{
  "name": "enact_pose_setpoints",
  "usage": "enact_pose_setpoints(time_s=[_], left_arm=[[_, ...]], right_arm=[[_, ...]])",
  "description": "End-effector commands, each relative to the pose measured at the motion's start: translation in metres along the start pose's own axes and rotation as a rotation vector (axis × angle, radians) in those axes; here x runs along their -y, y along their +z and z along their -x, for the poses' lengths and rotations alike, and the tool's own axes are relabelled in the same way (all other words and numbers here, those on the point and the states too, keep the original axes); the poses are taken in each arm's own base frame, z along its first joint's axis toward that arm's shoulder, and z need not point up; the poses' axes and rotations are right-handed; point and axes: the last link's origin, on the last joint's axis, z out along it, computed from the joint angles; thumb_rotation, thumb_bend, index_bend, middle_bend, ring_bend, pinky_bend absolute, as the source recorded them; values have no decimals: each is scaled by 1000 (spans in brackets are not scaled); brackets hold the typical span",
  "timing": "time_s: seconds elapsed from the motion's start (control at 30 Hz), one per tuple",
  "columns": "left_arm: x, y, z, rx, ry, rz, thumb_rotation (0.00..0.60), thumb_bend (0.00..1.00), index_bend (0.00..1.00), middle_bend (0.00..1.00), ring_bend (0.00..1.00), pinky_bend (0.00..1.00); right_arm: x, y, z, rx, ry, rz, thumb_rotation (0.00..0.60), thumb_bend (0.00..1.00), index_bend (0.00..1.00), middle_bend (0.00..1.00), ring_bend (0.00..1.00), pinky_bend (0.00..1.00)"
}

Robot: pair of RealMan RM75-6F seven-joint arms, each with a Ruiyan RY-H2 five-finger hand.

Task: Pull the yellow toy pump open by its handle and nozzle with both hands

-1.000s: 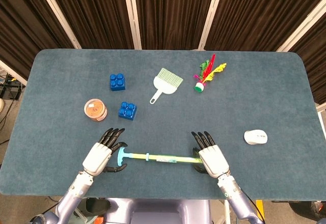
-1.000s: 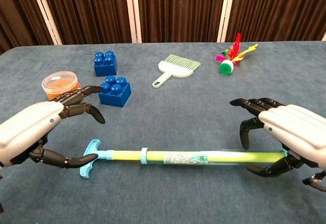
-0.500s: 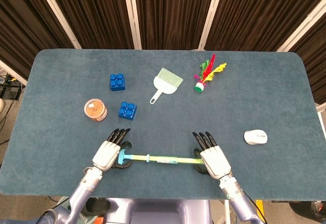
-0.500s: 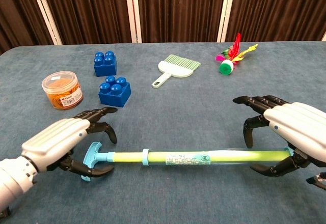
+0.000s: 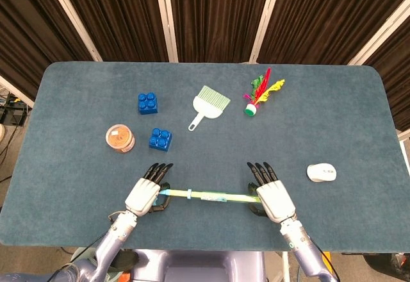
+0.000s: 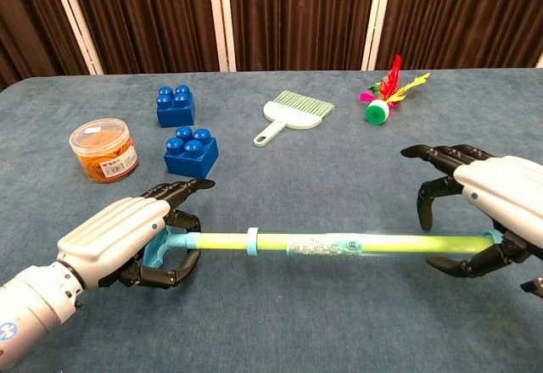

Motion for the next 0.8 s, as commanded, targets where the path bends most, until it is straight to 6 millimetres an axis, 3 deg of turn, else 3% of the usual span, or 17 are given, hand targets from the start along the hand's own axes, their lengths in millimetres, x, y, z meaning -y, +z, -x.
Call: enact_pose_setpoints(time_s=[0.03, 0.2, 0.8], left_arm=[[-4, -4, -5, -24, -18, 22, 600, 676, 633, 41, 0, 0], [-9, -8, -12, -63, -33, 50, 600, 739, 653, 55, 0, 0], [-18, -30, -36, -127, -39, 107, 600, 756, 679, 59, 0, 0]], right_arm=[[-3, 1, -1, -2, -3, 9, 600, 420, 688, 59, 0, 0], [-9, 1, -3, -8, -9, 27, 600, 421, 700, 65, 0, 0], [-34, 5, -12, -35, -26, 106, 600, 420, 733, 89, 0, 0]])
